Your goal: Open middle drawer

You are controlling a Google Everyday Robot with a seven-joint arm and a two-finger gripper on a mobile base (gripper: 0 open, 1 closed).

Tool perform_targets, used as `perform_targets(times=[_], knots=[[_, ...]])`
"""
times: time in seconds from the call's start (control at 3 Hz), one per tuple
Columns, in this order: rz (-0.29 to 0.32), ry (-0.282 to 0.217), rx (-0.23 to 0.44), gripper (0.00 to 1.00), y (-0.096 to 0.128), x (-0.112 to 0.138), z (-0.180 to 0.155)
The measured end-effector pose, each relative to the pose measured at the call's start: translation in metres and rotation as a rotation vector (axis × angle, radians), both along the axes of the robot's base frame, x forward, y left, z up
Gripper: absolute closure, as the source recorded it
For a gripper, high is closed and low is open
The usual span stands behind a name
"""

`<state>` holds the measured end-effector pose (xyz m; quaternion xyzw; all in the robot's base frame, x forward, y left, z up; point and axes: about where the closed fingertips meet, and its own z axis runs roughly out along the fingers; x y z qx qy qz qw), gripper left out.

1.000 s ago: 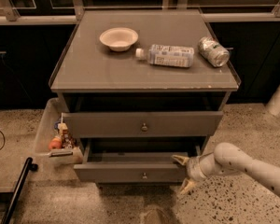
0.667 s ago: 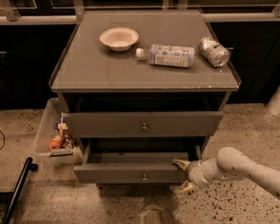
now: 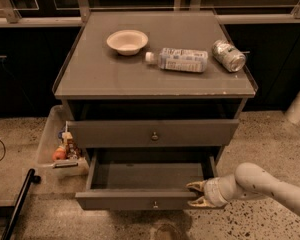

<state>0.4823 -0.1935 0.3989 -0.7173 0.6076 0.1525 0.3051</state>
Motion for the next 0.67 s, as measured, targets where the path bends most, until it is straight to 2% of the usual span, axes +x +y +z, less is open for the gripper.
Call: perform_targets(times=[0.33,0.67], knots=[[0.0,0.0,0.0,0.85,0.0,0.0,0.0021],[0.0,0.0,0.0,0.62,0.0001,0.0,0.0021]])
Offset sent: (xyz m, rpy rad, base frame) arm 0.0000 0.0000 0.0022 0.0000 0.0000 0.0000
